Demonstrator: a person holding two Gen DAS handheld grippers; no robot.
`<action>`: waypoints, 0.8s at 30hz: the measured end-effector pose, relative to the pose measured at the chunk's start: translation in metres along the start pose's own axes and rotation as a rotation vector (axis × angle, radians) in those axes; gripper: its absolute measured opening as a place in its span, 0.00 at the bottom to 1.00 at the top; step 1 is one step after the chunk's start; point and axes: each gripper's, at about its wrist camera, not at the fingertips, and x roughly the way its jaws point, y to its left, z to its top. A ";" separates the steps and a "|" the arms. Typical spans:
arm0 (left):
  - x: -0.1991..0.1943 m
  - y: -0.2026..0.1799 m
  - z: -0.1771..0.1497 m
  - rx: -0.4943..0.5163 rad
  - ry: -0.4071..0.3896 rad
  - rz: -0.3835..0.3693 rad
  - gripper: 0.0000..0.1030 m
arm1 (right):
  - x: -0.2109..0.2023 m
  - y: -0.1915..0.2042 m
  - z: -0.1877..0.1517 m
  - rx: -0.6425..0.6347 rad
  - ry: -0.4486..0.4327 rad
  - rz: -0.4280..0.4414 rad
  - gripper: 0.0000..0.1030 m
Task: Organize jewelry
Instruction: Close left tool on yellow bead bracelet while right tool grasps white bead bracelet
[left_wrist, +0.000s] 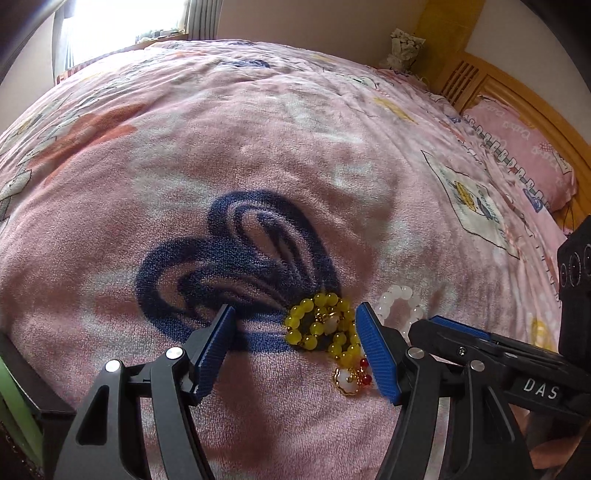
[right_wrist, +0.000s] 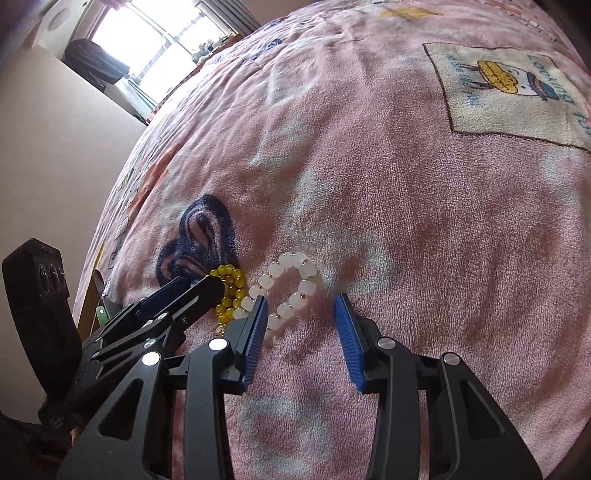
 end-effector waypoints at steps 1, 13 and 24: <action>0.001 0.002 0.000 -0.010 -0.004 -0.004 0.66 | 0.000 0.000 0.000 0.000 -0.005 0.001 0.35; 0.007 0.009 0.004 -0.021 -0.046 0.029 0.28 | 0.008 0.007 -0.001 -0.041 -0.024 -0.040 0.34; 0.014 -0.006 -0.001 0.012 -0.027 -0.004 0.21 | 0.011 0.012 -0.003 -0.070 -0.026 -0.063 0.33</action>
